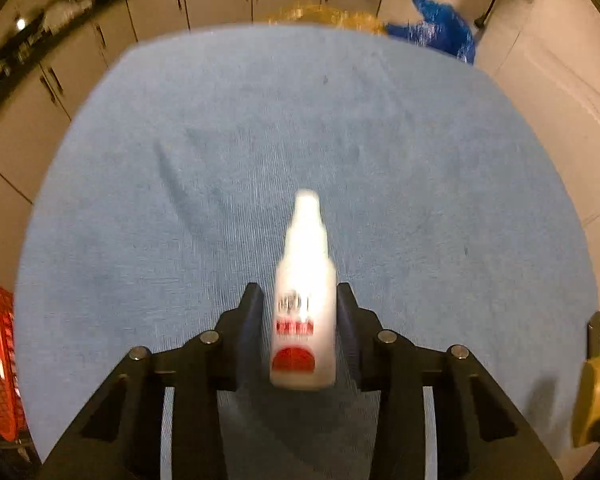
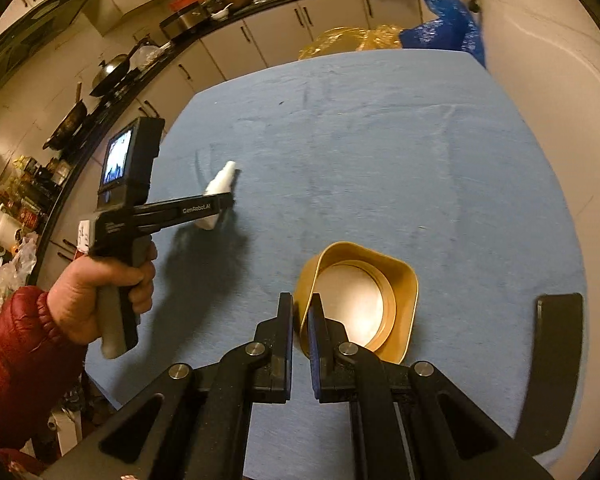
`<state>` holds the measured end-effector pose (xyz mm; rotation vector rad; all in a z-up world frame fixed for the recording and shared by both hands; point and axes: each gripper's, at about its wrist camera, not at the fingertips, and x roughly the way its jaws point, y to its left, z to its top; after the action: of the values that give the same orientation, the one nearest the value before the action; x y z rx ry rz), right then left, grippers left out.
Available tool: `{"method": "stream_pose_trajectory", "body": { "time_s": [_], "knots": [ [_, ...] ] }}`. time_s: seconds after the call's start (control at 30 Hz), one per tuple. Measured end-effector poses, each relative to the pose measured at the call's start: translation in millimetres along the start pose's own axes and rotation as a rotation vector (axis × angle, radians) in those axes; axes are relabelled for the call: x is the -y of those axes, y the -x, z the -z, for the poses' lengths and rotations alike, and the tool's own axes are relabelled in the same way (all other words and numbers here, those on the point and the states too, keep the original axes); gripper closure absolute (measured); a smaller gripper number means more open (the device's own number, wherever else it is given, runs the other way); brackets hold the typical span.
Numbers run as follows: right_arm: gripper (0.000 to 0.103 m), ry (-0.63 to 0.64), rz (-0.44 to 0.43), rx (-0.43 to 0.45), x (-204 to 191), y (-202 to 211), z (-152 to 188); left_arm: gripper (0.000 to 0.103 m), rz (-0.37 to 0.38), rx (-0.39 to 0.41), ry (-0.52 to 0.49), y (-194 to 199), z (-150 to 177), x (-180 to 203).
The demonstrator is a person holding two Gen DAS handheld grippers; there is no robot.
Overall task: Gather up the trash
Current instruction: 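Grasp the white spray bottle with the left tool while the right tool grasps the tape roll, then lift the spray bottle and tape roll toward the red wastebasket with both tools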
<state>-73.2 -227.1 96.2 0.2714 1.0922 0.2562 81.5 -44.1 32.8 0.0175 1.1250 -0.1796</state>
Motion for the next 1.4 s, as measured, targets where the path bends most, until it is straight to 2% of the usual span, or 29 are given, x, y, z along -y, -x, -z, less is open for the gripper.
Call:
{"method": "stream_pose_trajectory", "body": {
  "time_s": [0.23,0.47,0.7,0.93,1.4],
  "knots": [
    [0.096,0.021,-0.015,0.011,-15,-6,-11,0.074,0.006,0.060,-0.023,27,19,-5],
    [0.096,0.096,-0.055,0.000,-63,-29,-19,0.074,0.010,0.139,-0.003,91,65,-30],
    [0.096,0.175,-0.107,-0.013,-118,-43,-18,0.074,0.002,0.181,0.050,136,100,-61],
    [0.096,0.238,-0.145,-0.014,-160,-46,-11,0.074,-0.027,0.226,0.082,168,116,-87],
    [0.096,0.305,-0.176,-0.002,-205,-41,-6,0.074,-0.069,0.292,0.109,203,126,-111]
  ]
}}
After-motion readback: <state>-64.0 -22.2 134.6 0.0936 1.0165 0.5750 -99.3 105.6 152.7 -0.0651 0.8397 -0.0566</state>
